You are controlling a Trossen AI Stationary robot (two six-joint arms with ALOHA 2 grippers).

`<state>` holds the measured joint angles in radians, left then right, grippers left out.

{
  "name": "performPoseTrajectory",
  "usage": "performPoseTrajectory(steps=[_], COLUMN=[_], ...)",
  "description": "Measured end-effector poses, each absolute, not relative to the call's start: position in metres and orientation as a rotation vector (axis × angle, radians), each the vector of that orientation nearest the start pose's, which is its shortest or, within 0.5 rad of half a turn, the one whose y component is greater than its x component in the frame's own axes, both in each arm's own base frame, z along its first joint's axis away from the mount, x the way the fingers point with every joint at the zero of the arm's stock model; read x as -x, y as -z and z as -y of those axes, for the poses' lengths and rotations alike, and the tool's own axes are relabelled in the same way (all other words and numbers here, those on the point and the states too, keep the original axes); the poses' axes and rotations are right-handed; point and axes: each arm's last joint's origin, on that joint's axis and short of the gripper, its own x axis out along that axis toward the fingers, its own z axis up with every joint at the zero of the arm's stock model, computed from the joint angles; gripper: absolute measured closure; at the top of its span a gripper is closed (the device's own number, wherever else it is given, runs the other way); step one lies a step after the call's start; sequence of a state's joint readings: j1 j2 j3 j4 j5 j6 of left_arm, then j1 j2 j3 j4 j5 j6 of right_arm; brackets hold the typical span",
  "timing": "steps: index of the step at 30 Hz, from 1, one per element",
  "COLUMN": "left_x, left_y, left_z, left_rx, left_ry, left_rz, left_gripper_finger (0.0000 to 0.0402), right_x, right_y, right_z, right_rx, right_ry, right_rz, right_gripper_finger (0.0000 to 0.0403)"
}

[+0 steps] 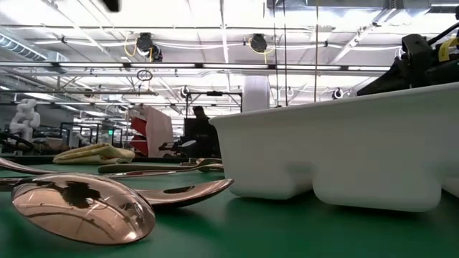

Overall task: Sort silverware
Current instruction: Put the gold table knife into the white cutlery tray

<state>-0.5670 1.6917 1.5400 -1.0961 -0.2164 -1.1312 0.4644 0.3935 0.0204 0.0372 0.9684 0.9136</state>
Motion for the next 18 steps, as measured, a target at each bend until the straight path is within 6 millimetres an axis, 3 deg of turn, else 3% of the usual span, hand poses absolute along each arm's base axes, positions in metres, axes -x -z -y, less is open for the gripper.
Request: performPoseTrajectory(steps=[7,13,18], left_x=[-0.263,-0.275,-0.286], left_y=[-0.263,-0.232,-0.205], left_z=[0.205,0.236,0.248], left_rx=[0.81,0.965,0.974], left_ry=[-0.582,-0.506,-0.475], left_rz=[-1.096,-1.148,-1.259], left_gripper_finger=[0.0273,0.0263,0.0262], right_x=[-0.105,-0.106,-0.107], right_y=[-0.143,-0.143,-0.144], right_z=[-0.026,-0.028,-0.029], right_rx=[-0.651,-0.633,-0.63], right_ry=[0.564,0.51,0.465], right_rz=[-0.018,-0.054,-0.079], right_gripper_finger=[0.0174,0.0174,0.0174])
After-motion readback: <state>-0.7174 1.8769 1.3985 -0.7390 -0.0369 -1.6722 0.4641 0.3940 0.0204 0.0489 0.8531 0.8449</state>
